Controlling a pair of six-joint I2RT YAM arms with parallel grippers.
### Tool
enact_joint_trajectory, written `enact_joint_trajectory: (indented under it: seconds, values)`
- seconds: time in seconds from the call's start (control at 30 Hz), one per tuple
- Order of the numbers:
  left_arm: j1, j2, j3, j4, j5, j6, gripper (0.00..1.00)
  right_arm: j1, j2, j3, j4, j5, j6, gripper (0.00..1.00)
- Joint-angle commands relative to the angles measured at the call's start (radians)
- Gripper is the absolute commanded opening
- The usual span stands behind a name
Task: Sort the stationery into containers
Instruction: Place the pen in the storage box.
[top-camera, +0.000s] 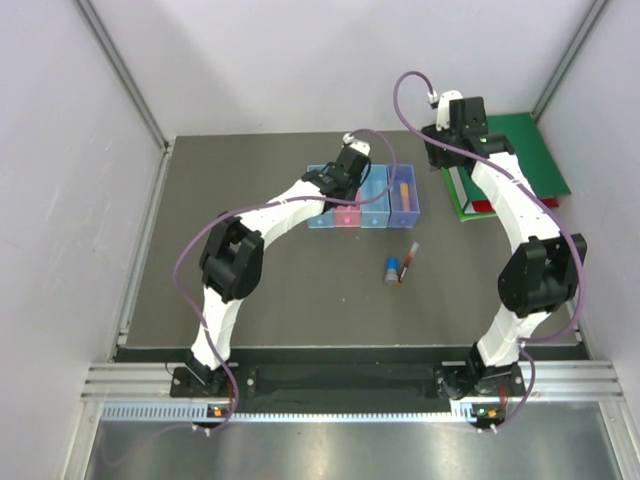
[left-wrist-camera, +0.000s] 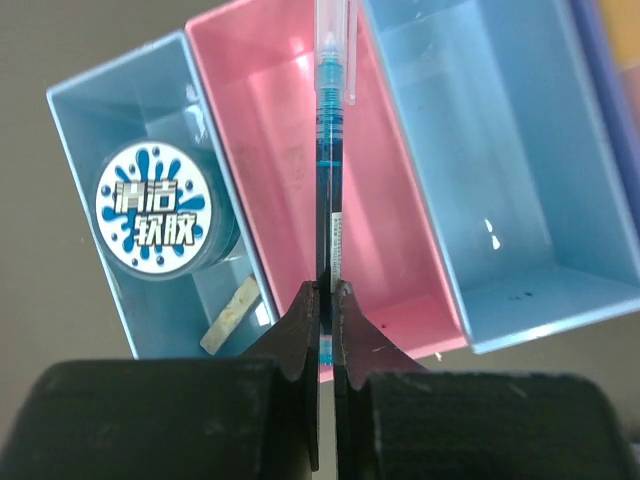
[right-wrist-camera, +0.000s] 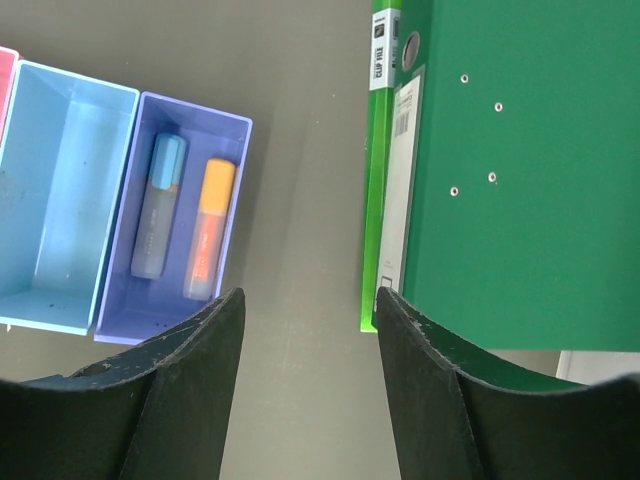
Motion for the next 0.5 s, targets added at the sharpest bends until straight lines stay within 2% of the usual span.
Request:
enact_joint_trajectory:
  seconds: [0.0, 0.27, 0.3, 0.33, 0.43, 0.47]
  values:
    - [0.018, 0.017, 0.027, -0.018, -0.065, -0.083, 0.0, -0.01, -0.068, 0.035, 0.03, 0.016, -0.003, 0.56]
    - [0.02, 0.038, -0.028, 0.028, -0.036, -0.08, 0.0, -0.012, -0.078, 0.028, 0.027, 0.01, -0.002, 0.56]
    - [0.02, 0.04, -0.036, 0.035, -0.033, -0.074, 0.04, -0.01, -0.08, 0.026, 0.027, 0.011, 0.0, 0.56]
    - [0.02, 0.041, -0.047, 0.039, -0.03, -0.059, 0.19, -0.01, -0.081, 0.023, 0.025, 0.008, 0.0, 0.56]
    - [0.02, 0.029, -0.073, 0.077, -0.022, -0.032, 0.23, -0.01, -0.094, 0.003, 0.013, -0.01, 0.007, 0.58]
    - [0.018, 0.023, -0.093, 0.103, -0.016, -0.023, 0.29, -0.007, -0.104, -0.005, 0.008, -0.029, 0.017, 0.59]
